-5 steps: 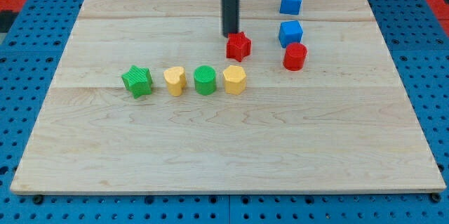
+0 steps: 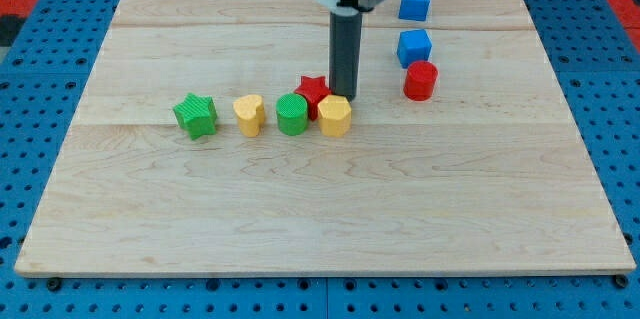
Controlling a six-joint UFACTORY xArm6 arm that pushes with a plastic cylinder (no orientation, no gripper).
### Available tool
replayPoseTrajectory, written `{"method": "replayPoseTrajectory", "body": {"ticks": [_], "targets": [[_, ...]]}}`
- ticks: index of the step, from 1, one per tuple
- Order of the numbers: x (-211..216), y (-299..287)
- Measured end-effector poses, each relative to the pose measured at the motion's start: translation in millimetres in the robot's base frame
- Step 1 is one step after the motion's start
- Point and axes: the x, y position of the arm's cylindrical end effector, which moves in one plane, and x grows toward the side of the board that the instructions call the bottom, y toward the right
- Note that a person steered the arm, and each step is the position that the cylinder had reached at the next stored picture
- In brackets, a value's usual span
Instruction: Slide the yellow hexagon towards the bottom right
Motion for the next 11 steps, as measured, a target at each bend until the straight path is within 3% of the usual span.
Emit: {"method": "replayPoseTrajectory", "body": {"ticks": [3,5,6,8,9,10,11], "targets": [[64,-52],[129,-55],[140,-54],[100,-7],[109,82],[112,111],[58,100]]}}
